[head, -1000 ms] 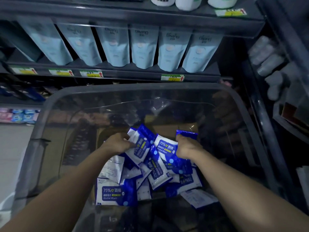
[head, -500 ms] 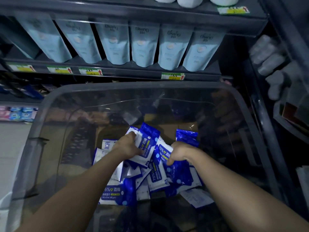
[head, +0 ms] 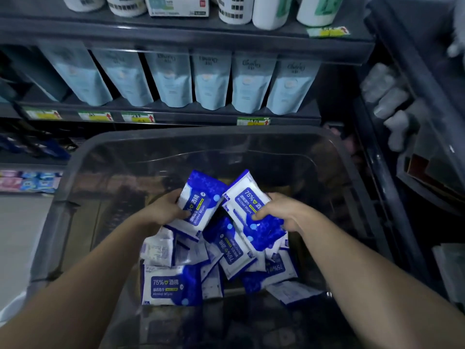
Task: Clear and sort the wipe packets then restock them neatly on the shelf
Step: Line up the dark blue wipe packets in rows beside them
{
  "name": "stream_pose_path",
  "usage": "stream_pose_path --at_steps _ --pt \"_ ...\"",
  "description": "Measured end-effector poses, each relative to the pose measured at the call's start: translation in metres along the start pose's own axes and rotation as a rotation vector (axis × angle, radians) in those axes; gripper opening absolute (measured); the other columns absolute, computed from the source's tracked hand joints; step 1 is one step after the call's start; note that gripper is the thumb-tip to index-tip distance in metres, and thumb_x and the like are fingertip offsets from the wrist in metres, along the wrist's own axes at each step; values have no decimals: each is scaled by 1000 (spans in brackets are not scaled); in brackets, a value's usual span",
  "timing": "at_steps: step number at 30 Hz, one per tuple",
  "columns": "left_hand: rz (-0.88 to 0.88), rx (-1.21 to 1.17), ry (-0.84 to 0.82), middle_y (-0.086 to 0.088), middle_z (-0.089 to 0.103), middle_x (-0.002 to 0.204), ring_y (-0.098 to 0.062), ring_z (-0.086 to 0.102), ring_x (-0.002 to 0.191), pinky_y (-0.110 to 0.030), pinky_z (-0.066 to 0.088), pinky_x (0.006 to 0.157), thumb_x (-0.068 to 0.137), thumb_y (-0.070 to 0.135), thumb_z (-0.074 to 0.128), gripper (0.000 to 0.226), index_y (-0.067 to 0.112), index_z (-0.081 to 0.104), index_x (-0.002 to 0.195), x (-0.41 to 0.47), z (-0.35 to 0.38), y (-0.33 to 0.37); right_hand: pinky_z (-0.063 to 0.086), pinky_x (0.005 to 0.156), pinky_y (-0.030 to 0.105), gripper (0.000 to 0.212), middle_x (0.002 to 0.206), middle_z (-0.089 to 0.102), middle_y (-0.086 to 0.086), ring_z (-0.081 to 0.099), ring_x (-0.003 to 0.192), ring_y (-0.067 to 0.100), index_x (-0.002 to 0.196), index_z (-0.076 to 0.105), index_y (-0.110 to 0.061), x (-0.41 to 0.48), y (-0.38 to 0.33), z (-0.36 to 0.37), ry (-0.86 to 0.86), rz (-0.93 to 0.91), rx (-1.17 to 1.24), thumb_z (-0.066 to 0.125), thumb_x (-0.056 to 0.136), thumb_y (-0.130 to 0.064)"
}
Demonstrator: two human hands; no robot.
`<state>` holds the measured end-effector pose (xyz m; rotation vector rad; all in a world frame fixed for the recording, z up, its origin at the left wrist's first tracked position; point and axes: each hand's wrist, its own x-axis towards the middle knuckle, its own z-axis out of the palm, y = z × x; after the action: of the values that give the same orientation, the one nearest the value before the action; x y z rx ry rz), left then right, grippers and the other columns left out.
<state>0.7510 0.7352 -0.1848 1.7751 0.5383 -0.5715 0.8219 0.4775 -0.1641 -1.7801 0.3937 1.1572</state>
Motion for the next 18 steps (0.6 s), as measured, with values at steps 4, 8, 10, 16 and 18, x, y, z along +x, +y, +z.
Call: stream_pose_path --at_steps 4,8,10,16,18 --pt "12 -188 -30 -10 74 97 -28 68 89 -42 53 87 83 -13 58 40 3 57 120 -15 -6 2 57 82 43 30 102 72 13 70 91 28 108 65 -8 -17 7 -4 -141 -71 173 68 82 5" --pt "70 -268 -28 -6 74 88 -24 69 78 -35 54 70 84 -13 57 39 10 59 116 -35 -4 15 59 72 41 37 101 72 11 70 89 26 111 63 -10 -41 8 -8 -185 -163 236 68 79 7" --pt "106 -296 -53 -8 74 90 -23 70 75 -33 56 64 85 -13 55 40 14 59 114 -46 -3 22 59 75 42 41 101 71 12 70 88 27 112 61 -10 -56 6 -8 -174 -223 248 67 78 11" --pt "220 -412 -222 -10 73 96 -21 71 73 -33 59 61 90 -7 51 35 18 62 112 -72 15 55 57 78 42 35 99 72 7 70 83 24 111 62 -18 -106 6 -5 -48 -436 357 66 84 4" --pt "250 -437 -248 -10 74 95 -20 71 72 -32 59 62 92 0 51 29 17 63 112 -78 23 66 58 77 39 31 102 72 7 70 84 23 117 60 -18 -121 10 -3 20 -515 402 65 88 -6"
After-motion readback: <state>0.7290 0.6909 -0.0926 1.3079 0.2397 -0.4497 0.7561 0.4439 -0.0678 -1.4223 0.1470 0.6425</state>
